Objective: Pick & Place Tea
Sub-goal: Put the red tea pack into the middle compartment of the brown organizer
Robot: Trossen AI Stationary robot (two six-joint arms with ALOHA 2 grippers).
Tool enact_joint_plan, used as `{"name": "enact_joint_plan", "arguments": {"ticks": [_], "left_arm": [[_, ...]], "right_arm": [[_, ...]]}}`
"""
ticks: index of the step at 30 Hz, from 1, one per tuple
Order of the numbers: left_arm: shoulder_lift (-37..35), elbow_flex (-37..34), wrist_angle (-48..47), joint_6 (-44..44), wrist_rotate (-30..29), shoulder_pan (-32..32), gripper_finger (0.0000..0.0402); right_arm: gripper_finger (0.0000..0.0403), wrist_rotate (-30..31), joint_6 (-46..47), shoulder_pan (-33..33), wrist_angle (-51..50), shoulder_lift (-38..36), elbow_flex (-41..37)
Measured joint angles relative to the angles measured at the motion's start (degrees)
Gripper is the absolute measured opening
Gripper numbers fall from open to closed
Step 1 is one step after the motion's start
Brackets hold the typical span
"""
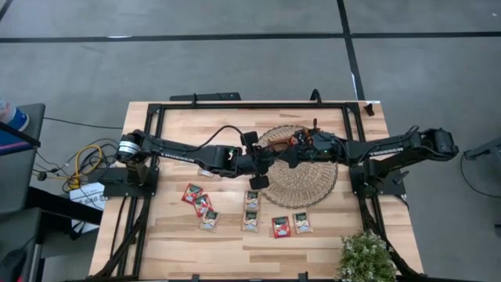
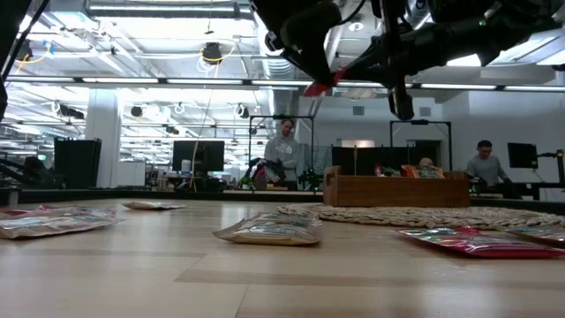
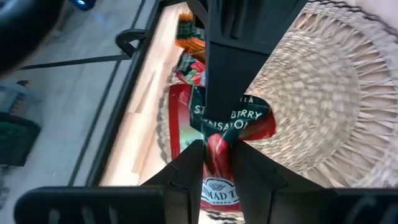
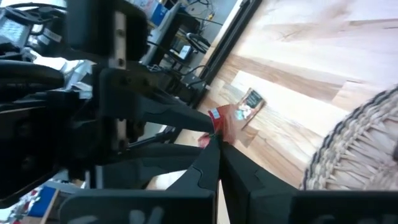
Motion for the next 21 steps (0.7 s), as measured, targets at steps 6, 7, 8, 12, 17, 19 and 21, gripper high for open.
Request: {"name": "enact_joint_plan", "arguments": {"ticks": [6,7,8,12,17,19,21], "left_arm": [[0.0,0.0,-2.3,-1.6,-6.6,-1.3,0.0098],[0.0,0.0,-2.9,-2.1,-7.1,-1.6,0.0104],[0.0,0.0,-3.5,-2.6,-7.4,-1.8,0.0109],[0.0,0.0,-7.6,-4.3,-7.6,-2.9,0.0128],[0.0,0.0,-19.3,-9.8,-7.4,-3.0,0.0137],[0.0,0.0,-22.9,-12.3,-7.0,-2.5,0.0138],[0.0,0.0,-24.6,-14.5,-6.5,-1.9,0.0138]], "right_arm": [[0.0,0.1,0.0,-0.9,-2.9,0.0,0.0],[0.0,0.1,0.0,-1.2,-3.4,0.0,0.0],[0.0,0.0,-0.1,-1.5,-3.7,0.0,0.0],[0.0,-0.3,-0.8,-2.5,-4.1,0.0,0.0],[0.0,-2.1,-6.8,-4.1,-20.1,-2.6,4.2],[0.0,-2.1,-12.4,-4.6,-32.6,-4.4,8.3],[0.0,-2.1,-18.2,-5.3,-43.4,-5.3,13.3]]}}
